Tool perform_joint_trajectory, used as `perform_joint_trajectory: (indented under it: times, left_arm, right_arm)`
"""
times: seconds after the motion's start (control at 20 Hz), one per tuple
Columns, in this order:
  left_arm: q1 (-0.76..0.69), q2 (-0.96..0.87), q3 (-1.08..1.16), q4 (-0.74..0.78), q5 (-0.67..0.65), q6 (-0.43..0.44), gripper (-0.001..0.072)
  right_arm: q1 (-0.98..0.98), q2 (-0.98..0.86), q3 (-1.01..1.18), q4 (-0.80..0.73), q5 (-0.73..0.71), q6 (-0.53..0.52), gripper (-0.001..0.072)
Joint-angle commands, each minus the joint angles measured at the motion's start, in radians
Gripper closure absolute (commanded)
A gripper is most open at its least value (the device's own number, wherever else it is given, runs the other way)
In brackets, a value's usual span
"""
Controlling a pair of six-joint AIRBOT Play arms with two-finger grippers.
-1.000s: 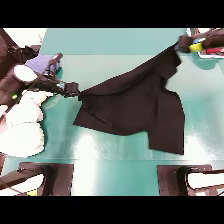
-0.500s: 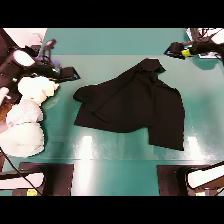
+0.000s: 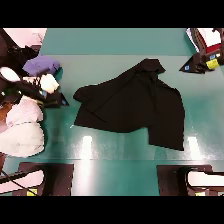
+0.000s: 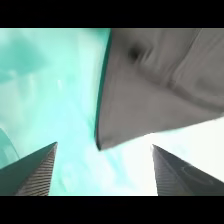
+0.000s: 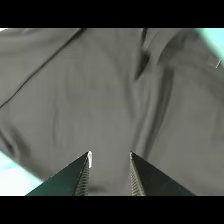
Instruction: Fold the shirts.
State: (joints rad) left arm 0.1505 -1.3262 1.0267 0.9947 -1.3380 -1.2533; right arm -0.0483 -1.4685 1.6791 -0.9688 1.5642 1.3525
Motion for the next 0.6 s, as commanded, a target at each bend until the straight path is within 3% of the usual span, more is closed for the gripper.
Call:
perform_joint_trajectory:
  times: [0.0,0.2,0.3,0.55]
  left_arm:
    - [0.010,0.006,-0.204,-0.082,0.078,0.088,0.0044]
    - [0.009,0.006,-0.267,-0.138,0.129,0.135,0.0044]
    - [0.001,0.006,-0.273,-0.161,0.159,0.136,0.0216]
    - [-0.127,-0.002,-0.273,-0.154,0.213,0.116,0.0233]
  right_arm:
    - [-0.014,0.120,-0.199,0.026,-0.026,-0.004,0.0428]
    - [-0.014,0.200,-0.349,0.034,-0.073,-0.004,0.0428]
    - [-0.014,0.230,-0.400,0.034,-0.081,-0.004,0.0428]
    - [-0.014,0.285,-0.461,0.033,-0.099,-0.004,0.0428]
